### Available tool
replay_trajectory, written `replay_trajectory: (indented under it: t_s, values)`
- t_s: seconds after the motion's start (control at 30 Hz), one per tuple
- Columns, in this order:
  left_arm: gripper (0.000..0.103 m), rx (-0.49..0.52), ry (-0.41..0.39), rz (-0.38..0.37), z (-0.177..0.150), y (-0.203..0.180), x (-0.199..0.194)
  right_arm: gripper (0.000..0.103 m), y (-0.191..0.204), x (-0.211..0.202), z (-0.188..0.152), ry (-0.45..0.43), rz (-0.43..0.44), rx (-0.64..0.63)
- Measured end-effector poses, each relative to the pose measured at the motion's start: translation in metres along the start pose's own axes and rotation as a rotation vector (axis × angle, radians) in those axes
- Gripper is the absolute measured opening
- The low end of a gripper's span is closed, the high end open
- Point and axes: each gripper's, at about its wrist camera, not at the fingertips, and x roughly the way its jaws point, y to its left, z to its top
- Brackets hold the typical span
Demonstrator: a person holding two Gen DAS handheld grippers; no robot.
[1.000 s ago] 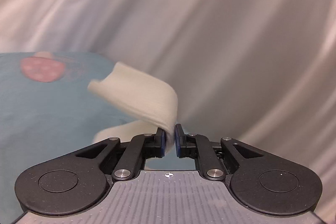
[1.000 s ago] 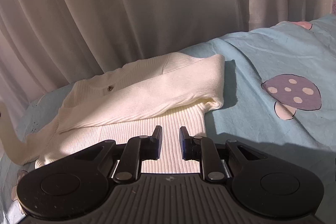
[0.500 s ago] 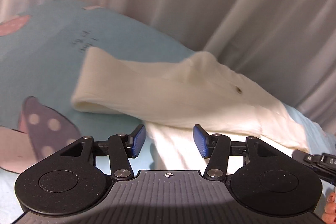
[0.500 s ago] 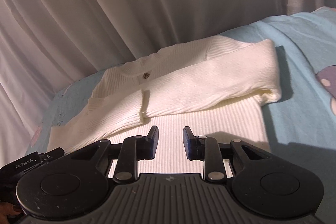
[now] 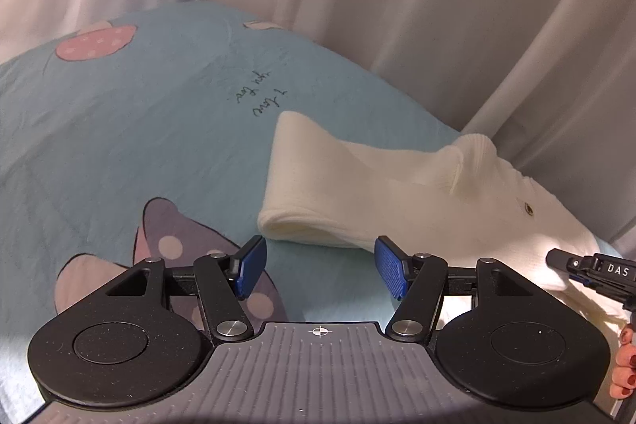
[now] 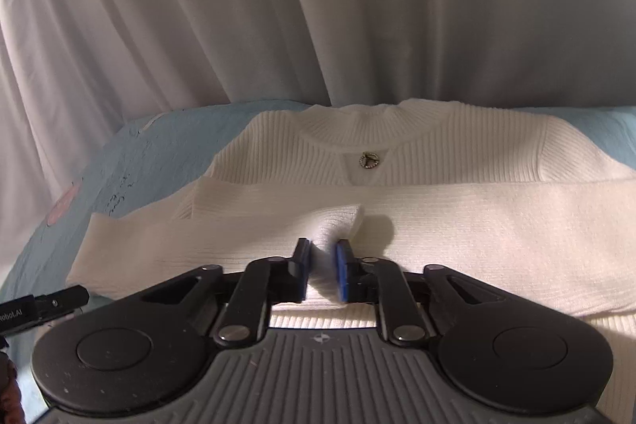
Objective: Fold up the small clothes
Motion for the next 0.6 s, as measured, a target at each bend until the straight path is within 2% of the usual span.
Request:
replay_trajectory:
  t_s: [0.07, 0.13, 0.23, 0.3, 0.37, 0.47, 0.6]
  values:
    - [0.066, 0.014, 0.004, -0.002, 0.0, -0.004, 0.003, 0.005, 0.009, -0.011, 0.001, -0.069, -0.043, -0.077]
    - [0.066, 0.032, 0.006, -0.006, 0.001, -0.01, 0.006, 0.005, 0.007, -0.034, 0.008, -0.179, -0.094, -0.081]
    - [0.066, 0.073, 0.002, -0.012, 0.002, -0.021, 0.009, 0.005, -0.016, -0.065, 0.013, -0.281, -0.245, -0.054]
    - [0.065, 0.106, 0.001, -0.019, 0.002, -0.03, 0.012, 0.005, -0.04, -0.072, 0.011, -0.272, -0.331, -0.028]
    - [0.065, 0.134, 0.008, -0.023, 0.001, -0.038, 0.018, 0.006, -0.07, -0.072, 0.006, -0.211, -0.356, 0.05]
    - [0.065, 0.151, 0.017, -0.041, 0.0, -0.047, 0.025, 0.012, -0.105, -0.07, -0.005, -0.126, -0.308, 0.179]
    - [0.064, 0.158, 0.03, -0.043, 0.001, -0.054, 0.032, 0.02, -0.12, -0.068, -0.016, -0.1, -0.279, 0.252]
